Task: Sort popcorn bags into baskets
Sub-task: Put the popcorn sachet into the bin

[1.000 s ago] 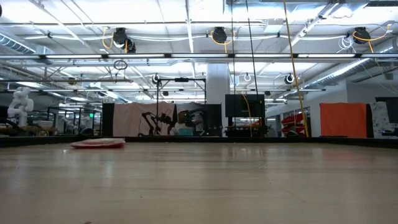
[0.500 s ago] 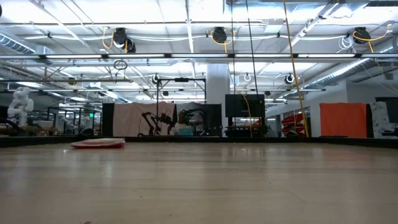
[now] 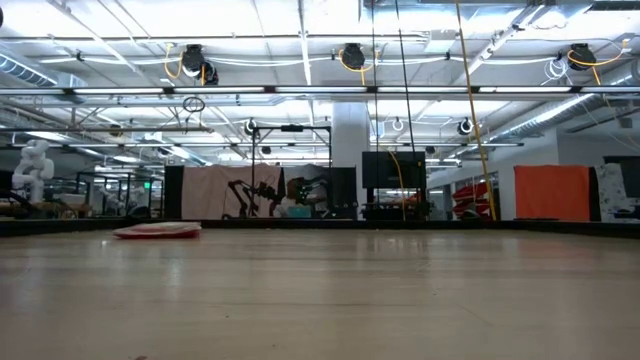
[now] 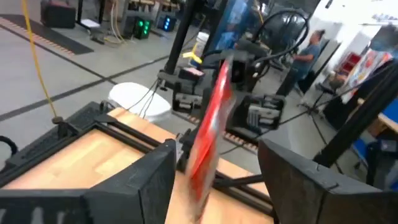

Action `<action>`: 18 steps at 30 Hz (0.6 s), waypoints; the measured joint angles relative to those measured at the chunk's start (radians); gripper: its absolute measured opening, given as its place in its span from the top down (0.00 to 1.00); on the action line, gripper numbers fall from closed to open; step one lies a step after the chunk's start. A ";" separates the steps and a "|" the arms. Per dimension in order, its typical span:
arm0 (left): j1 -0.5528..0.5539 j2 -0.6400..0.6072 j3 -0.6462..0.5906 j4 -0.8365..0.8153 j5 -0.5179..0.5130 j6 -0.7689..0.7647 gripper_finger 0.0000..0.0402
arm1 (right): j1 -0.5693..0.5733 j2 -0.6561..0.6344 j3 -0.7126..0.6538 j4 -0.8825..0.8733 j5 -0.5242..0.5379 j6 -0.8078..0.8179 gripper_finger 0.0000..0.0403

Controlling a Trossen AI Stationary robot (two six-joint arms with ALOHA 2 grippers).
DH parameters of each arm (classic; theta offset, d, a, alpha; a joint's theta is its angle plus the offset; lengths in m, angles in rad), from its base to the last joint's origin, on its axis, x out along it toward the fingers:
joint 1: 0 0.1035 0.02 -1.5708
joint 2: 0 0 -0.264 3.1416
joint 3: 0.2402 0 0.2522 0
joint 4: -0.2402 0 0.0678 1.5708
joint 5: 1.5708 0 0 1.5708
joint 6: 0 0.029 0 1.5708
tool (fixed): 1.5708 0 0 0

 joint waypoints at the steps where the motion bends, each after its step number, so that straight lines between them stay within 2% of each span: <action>1: 0.000 0.005 0.042 -0.048 0.014 -0.001 0.43 | 0.000 -0.002 0.000 -0.036 0.000 0.000 0.97; 6: 0.040 0.043 0.195 -0.205 0.104 -0.040 0.48 | 0.013 0.033 0.000 -0.099 -0.031 0.004 0.97; 11: 0.046 0.108 0.263 -0.285 0.148 -0.002 0.53 | 0.027 0.101 0.000 -0.086 -0.055 0.007 0.97; 18: 0.047 0.224 0.266 -0.340 0.270 -0.046 0.44 | 0.027 0.163 0.000 -0.040 -0.090 0.036 0.98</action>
